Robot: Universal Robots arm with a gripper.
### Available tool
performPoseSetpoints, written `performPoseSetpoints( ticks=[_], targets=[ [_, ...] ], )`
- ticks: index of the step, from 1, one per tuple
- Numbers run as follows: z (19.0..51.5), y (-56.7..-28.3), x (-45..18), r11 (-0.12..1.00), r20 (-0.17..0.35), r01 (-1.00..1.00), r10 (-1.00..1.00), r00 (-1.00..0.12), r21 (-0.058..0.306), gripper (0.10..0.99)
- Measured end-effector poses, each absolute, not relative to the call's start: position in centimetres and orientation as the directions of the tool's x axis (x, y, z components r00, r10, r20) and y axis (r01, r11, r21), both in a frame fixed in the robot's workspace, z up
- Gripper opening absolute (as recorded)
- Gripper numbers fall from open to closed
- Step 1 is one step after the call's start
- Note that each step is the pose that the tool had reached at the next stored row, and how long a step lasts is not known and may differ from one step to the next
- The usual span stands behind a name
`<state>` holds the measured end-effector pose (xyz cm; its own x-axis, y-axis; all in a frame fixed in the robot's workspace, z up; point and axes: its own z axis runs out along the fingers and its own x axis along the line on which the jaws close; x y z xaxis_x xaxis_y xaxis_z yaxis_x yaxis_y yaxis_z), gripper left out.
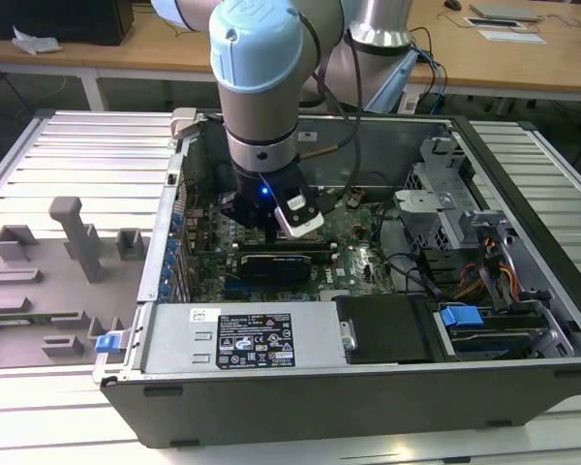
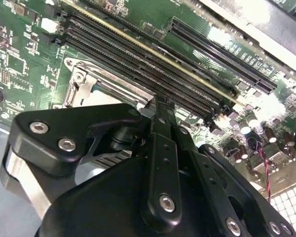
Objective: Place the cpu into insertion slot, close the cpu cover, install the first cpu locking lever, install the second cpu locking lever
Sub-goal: 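Install the second cpu locking lever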
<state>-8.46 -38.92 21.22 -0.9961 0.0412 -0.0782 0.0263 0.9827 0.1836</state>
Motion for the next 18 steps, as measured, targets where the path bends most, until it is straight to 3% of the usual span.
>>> performPoseSetpoints(
  ticks=[18],
  targets=[
    [20.0,-39.4,-9.2,0.967,-0.075,0.026,0.047,-0.996,0.253,0.106]
  ],
)
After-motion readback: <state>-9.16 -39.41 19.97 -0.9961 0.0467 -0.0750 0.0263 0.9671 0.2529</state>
